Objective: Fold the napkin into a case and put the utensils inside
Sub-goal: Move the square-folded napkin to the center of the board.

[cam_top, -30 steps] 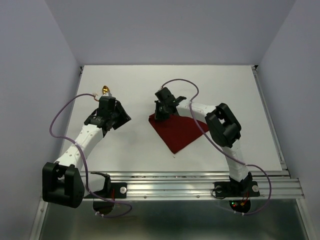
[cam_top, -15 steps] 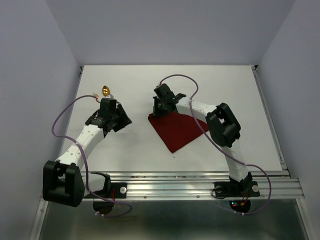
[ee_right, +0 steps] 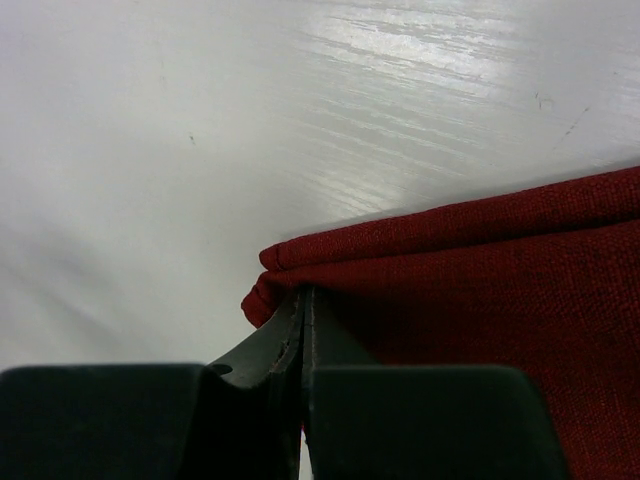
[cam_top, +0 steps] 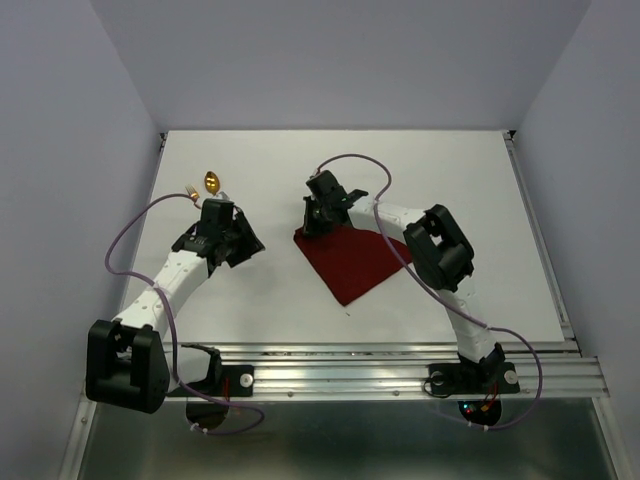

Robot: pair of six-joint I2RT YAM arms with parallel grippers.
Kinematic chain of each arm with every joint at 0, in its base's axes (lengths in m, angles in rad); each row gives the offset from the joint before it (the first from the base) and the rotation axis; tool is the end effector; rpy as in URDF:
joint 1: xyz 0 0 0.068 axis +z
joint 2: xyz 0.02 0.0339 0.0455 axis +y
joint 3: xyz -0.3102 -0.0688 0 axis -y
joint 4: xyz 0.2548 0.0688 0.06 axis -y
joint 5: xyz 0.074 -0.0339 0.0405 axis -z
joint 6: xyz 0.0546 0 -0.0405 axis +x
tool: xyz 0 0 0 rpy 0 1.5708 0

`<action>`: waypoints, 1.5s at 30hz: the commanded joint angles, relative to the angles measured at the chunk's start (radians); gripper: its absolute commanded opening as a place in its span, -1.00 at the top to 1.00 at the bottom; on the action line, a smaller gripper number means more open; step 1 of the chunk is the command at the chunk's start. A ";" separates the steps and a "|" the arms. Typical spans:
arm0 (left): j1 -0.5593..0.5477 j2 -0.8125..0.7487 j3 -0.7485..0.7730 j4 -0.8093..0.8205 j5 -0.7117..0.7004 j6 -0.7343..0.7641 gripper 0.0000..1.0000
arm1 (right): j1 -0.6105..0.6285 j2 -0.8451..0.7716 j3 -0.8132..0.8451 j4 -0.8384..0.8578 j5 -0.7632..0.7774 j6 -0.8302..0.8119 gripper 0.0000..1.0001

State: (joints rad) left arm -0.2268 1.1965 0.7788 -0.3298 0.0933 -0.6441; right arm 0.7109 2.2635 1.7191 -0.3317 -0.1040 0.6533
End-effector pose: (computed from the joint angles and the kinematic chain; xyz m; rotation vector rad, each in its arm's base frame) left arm 0.2502 -0.0630 0.2664 -0.4451 2.3362 -0.5385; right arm 0.4125 0.3627 0.1730 -0.1229 2.5768 0.6929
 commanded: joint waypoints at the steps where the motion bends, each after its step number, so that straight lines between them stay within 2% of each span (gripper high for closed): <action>1: 0.003 -0.034 -0.019 0.009 0.008 0.001 -0.10 | 0.007 -0.021 0.014 -0.006 0.003 -0.014 0.99; 6: 0.003 -0.049 -0.032 0.014 0.023 0.006 -0.09 | 0.007 -0.128 0.031 0.000 0.020 -0.024 0.99; 9: 0.003 -0.063 -0.042 0.026 0.033 0.003 -0.10 | 0.016 -0.154 -0.019 0.046 -0.037 -0.008 0.99; 16: 0.003 -0.077 -0.042 0.011 0.034 0.008 -0.09 | 0.025 -0.087 -0.110 0.089 -0.074 0.039 0.99; 20: 0.003 -0.100 -0.046 -0.002 0.031 0.015 -0.09 | 0.035 -0.042 -0.109 0.082 -0.117 0.032 0.99; 24: 0.004 -0.104 -0.046 -0.006 0.043 0.018 -0.09 | 0.035 -0.076 -0.078 0.051 -0.073 0.006 0.99; 27: 0.004 -0.112 -0.032 0.011 0.124 0.011 -0.09 | 0.035 -0.158 -0.061 0.054 -0.010 -0.035 0.96; 32: 0.004 -0.104 -0.019 0.025 0.126 0.004 -0.09 | -0.060 -0.231 -0.067 0.053 0.001 -0.055 0.92; 38: 0.004 -0.101 -0.030 0.020 0.131 0.012 -0.09 | -0.247 -0.199 -0.081 -0.035 0.018 -0.055 0.92; 45: 0.004 -0.083 -0.024 0.006 0.143 0.027 -0.10 | -0.333 -0.130 -0.039 -0.164 0.242 -0.118 0.91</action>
State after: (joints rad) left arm -0.2268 1.1122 0.7460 -0.3233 0.2218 -0.6422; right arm 0.3668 2.1082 1.6485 -0.3981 0.0078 0.5858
